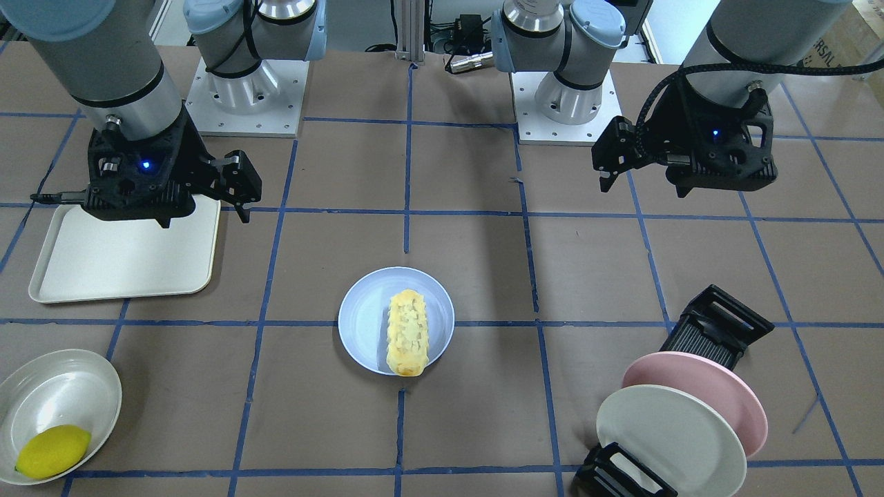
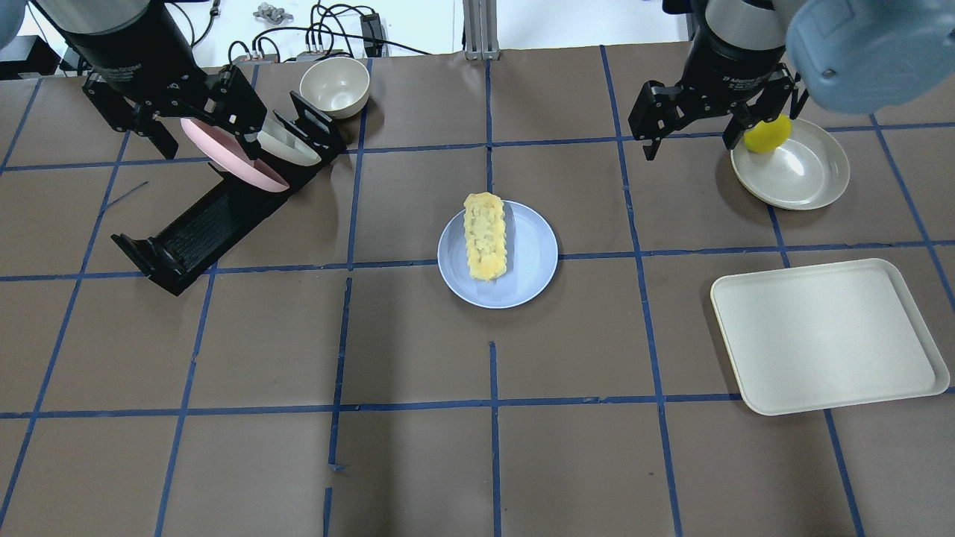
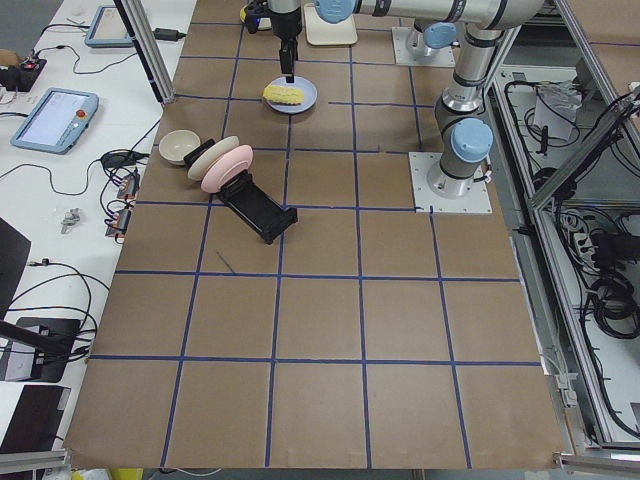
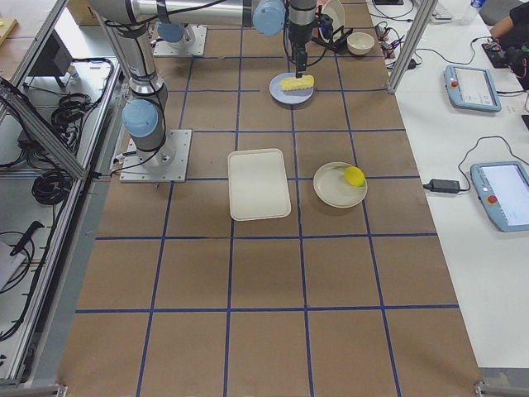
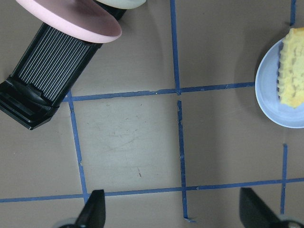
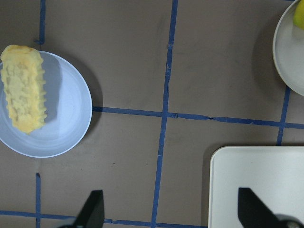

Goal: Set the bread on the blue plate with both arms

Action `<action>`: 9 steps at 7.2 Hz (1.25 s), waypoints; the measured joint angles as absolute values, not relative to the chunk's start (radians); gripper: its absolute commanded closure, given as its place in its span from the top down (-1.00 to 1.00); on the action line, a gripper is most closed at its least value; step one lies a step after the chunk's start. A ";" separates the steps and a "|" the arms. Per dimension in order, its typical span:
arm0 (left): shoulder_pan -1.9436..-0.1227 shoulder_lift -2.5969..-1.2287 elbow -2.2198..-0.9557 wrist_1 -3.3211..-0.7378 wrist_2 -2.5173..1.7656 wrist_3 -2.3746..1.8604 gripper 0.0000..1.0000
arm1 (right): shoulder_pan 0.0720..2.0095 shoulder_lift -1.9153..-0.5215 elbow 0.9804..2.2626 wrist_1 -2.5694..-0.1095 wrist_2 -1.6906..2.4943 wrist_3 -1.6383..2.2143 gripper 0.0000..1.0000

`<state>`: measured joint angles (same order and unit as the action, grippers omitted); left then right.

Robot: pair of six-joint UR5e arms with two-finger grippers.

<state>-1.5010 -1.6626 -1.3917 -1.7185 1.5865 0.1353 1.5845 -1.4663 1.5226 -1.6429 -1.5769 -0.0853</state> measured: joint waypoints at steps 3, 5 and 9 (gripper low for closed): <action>-1.500 -1.661 -1.390 -1.718 1.587 0.136 1.00 | 1.585 -1.471 1.526 -1.642 -1.577 -0.086 1.00; -1.500 -1.661 -1.390 -1.718 1.587 0.137 1.00 | 1.585 -1.491 1.525 -1.606 -1.602 -0.067 1.00; -1.500 -1.663 -1.394 -1.719 1.588 0.137 1.00 | 1.591 -1.539 1.513 -1.543 -1.639 0.008 1.00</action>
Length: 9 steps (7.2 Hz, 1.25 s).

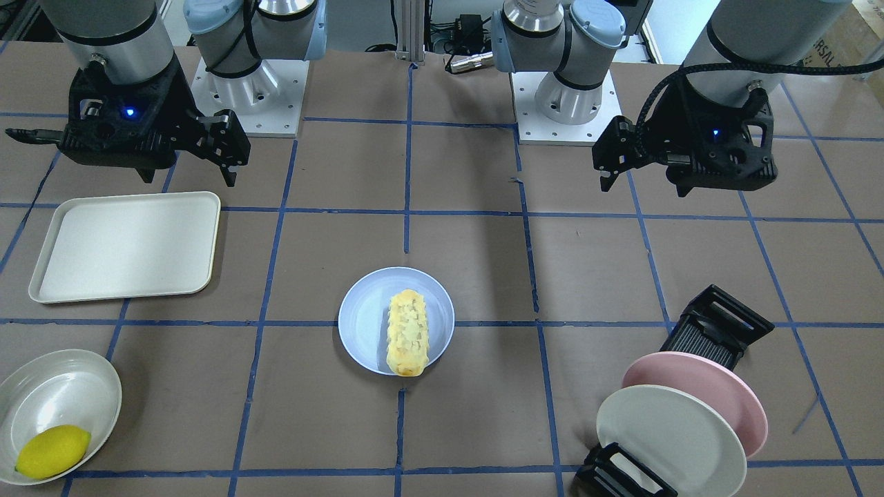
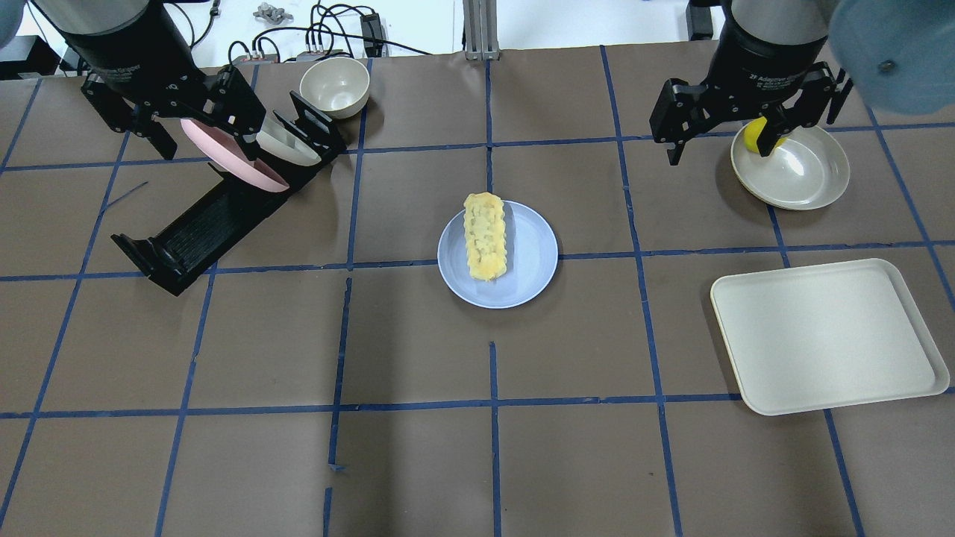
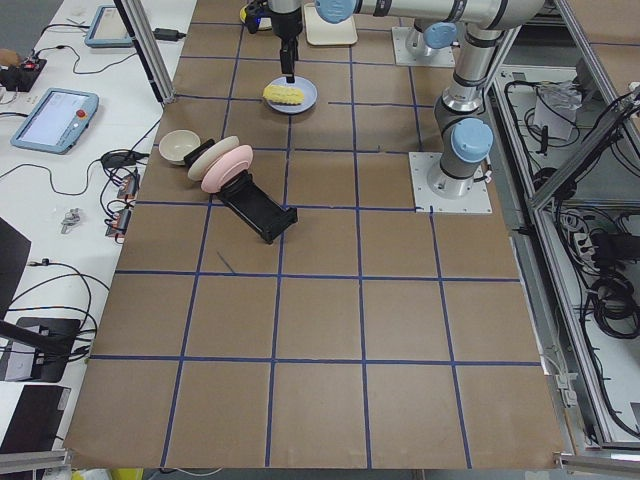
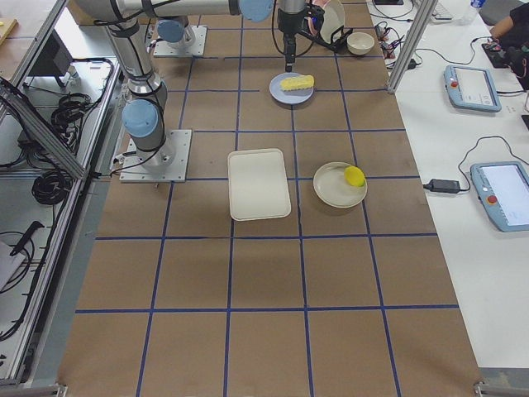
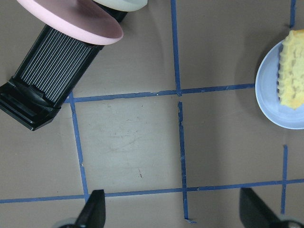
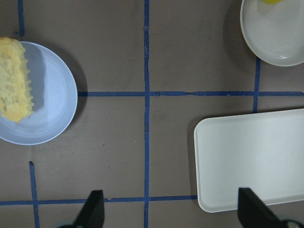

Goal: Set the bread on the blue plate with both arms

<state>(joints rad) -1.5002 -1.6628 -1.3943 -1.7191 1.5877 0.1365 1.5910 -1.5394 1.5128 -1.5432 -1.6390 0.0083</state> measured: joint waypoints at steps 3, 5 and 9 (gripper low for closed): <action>-1.500 -1.659 -1.406 -1.723 1.587 0.139 1.00 | 1.591 -1.546 1.526 -1.538 -1.643 0.020 1.00; -1.502 -1.651 -1.396 -1.735 1.588 0.138 1.00 | 1.591 -1.545 1.528 -1.538 -1.644 0.019 1.00; -1.510 -1.658 -1.389 -1.763 1.599 0.092 1.00 | 1.591 -1.540 1.528 -1.537 -1.644 0.009 1.00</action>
<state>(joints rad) -1.5102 -1.6581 -1.3893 -1.7631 1.5992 0.0922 1.5907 -1.5401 1.5280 -1.5369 -1.6444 0.0091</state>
